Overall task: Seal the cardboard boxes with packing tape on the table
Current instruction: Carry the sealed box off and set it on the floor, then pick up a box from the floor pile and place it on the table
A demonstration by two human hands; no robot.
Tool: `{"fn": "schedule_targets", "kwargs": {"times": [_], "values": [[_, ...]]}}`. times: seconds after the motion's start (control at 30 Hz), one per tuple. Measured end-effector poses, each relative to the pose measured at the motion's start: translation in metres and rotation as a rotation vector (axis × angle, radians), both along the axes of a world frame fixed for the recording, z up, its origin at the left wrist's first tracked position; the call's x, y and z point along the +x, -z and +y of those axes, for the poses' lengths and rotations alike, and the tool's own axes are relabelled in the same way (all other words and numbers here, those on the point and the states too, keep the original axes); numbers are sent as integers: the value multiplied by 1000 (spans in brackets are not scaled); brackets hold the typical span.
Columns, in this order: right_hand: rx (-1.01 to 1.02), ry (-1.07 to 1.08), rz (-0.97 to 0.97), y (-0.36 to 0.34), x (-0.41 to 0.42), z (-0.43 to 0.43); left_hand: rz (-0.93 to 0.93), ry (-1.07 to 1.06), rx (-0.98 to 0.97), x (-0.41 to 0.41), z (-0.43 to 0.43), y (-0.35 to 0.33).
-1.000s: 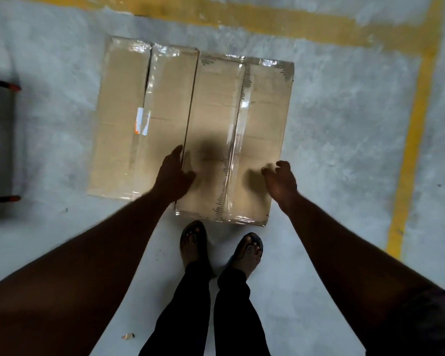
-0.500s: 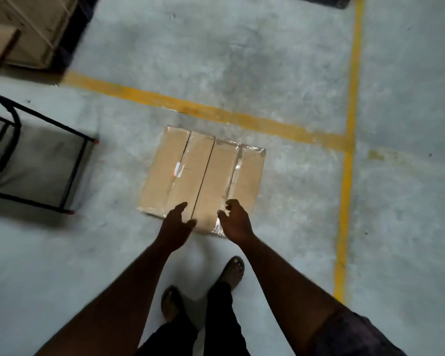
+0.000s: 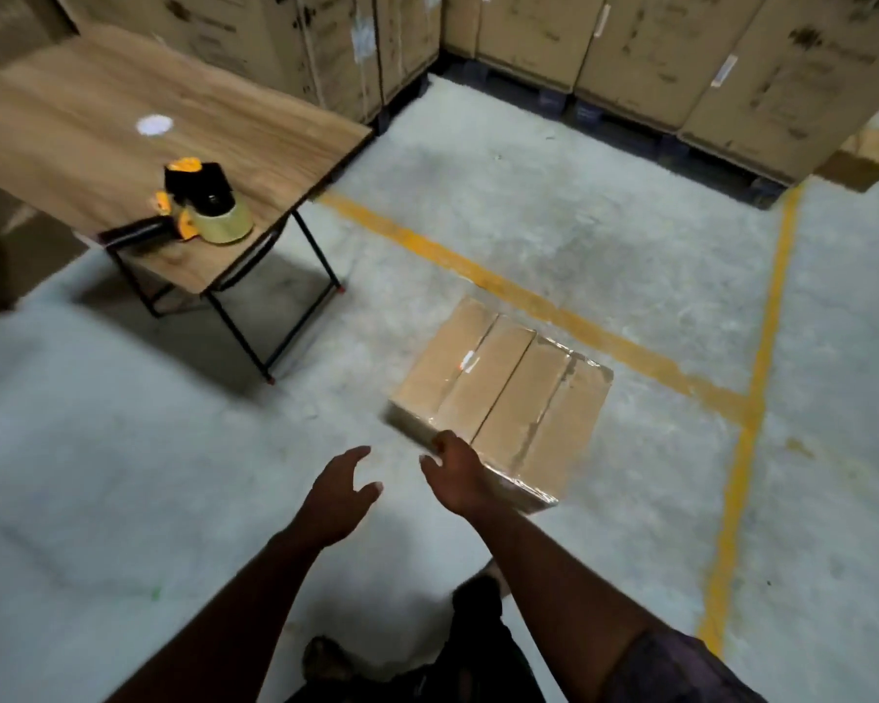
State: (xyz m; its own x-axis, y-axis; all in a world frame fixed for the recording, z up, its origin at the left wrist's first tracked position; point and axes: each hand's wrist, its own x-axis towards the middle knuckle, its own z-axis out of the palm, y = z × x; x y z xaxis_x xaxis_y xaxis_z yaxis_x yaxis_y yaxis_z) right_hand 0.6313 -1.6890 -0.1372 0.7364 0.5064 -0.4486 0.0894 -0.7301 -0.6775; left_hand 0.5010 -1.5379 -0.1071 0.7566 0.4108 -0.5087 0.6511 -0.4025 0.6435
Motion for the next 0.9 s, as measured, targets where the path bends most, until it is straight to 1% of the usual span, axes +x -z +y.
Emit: {"fn": "schedule_targets", "kwargs": {"times": [0.1,0.23,0.37,0.47,0.63,0.8,0.9], "values": [[4,-93,16,-6,-67,54,-15,-155,-21,-72,37,-3],[41,-237,-25,-15,-138,127,-48,-322,-42,-147,83,-13],[28,-505,-121,-25,-185,191,-73,-452,-49,-200,131,-20],[14,-659,-160,-36,-199,235,-104,-573,-90,-222,164,-21],[-4,-736,-179,-42,-210,325,-145,-710,-136,-243,228,-22],[9,-799,-160,-32,-229,428,-122,-771,-68,-263,319,-23],[24,-869,-162,-32,-237,491,-91,-775,33,-273,378,-23]]}}
